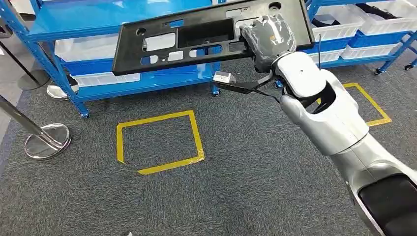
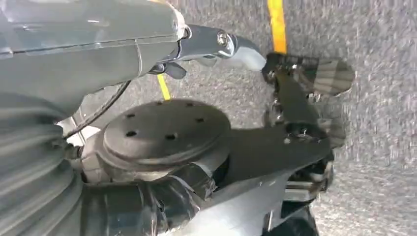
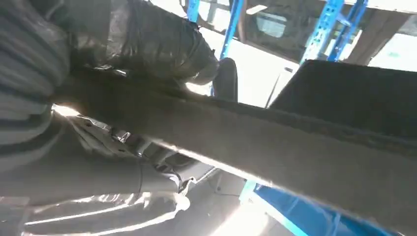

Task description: Take the parts from the cabinet and place them on the table.

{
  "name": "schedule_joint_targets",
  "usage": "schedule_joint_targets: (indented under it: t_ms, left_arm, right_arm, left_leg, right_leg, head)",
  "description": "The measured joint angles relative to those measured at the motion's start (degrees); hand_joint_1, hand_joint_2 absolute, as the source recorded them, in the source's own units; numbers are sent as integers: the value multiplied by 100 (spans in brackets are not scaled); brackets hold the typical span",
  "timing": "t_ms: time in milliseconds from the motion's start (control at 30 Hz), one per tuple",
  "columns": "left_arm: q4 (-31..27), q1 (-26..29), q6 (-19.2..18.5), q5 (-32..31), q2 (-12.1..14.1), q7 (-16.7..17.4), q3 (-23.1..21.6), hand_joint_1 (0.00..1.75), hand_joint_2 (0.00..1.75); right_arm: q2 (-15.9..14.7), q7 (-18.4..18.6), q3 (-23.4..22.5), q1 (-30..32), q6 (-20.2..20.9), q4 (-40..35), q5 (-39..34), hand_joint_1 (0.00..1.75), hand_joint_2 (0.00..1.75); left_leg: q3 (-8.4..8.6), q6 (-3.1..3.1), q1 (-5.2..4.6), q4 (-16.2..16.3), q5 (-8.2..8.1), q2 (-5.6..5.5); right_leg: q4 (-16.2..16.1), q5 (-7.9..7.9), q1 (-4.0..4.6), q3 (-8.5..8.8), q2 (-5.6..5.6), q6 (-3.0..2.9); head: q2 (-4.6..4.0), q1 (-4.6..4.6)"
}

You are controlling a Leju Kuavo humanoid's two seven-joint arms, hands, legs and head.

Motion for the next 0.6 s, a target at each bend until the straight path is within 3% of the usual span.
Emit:
schedule_joint_targets:
  t_ms: [33,67,100,167,200,233,300,367,400,433,500,567,600]
  left_arm:
    - [-2,-1,0,0,-2,-2,4,0,175]
    - [-2,-4,0,0,-9,-7,7,0,175]
    - [-2,-4,0,0,-20,-13,13,0,175]
    - [-2,-9,0,2,-39,-33,17,0,175]
    - [-2,-13,-2,2,-64,-48,22,0,175]
    - [-2,-14,-2,2,-70,-57,35,0,175]
    - [-2,-19,-9,2,-74,-63,52,0,175]
    - [-2,-19,-15,2,-79,-74,59,0,175]
    - [0,-14,-15,2,-74,-81,61,0,175]
    - [-2,-16,-22,2,-74,-83,61,0,175]
    - [-2,-14,-35,2,-79,-83,63,0,175]
    - [-2,-13,-37,4,-81,-83,63,0,175]
    - [-2,-14,-35,4,-81,-83,63,0,175]
  right_arm:
    - [0,-7,2,16,0,4,15,175,175]
    - [2,-24,2,29,2,4,35,175,175]
    - [2,-28,2,36,0,7,52,175,175]
    - [0,-28,2,13,-2,13,101,175,175]
    - [0,-28,2,-12,-9,13,134,175,175]
    - [0,-26,2,-42,-20,13,173,175,175]
    - [24,-28,2,-55,-17,13,256,175,175]
    - [24,-28,2,-71,-11,13,326,175,175]
    - [26,-28,4,-82,-9,13,350,175,175]
    - [30,-28,4,-105,-9,13,369,175,175]
    - [53,-33,7,-114,-2,24,389,175,175]
    - [66,-74,15,-111,2,50,404,175,175]
    - [70,-83,26,-111,2,63,407,175,175]
  left_leg:
    - [-13,0,-2,6,1,29]
    - [-21,0,-2,14,2,44]
    - [-24,0,-2,23,2,55]
    - [-14,-4,-2,31,1,60]
    - [-14,-11,1,27,3,66]
    - [-56,-62,-31,41,9,63]
    - [-53,-123,-4,8,39,41]
    - [-36,-204,-32,-28,60,15]
    - [-86,-207,-5,77,-22,33]
    - [-225,-213,-12,349,-223,39]
    - [-664,-239,4,1276,-653,39]
    - [-919,-267,8,1757,-725,41]
    - [-848,-272,12,1594,-575,48]
  right_leg:
    - [303,-84,-11,-135,-11,13]
    - [338,-39,-17,-138,-19,18]
    - [121,124,-23,-5,-28,14]
    - [-865,593,-18,552,-36,-43]
    - [-1281,663,17,759,-56,-95]
    - [-1397,612,58,816,-72,-117]
    - [-1396,630,78,798,-70,-147]
    - [-1507,687,47,841,-102,-220]
    - [-1568,719,26,876,-169,-256]
    - [-1589,729,19,875,-182,-290]
    - [-1587,732,38,869,-236,-309]
    - [-1559,720,51,853,-305,-317]
    - [-1540,712,50,846,-341,-311]
  head:
    - [0,0]
    - [0,0]
    - [0,0]
    - [0,0]
    - [0,0]
    - [0,2]
    - [0,-2]
    - [0,-6]
    - [0,-4]
    - [0,-13]
    - [0,-7]
    - [0,-7]
    - [0,-9]
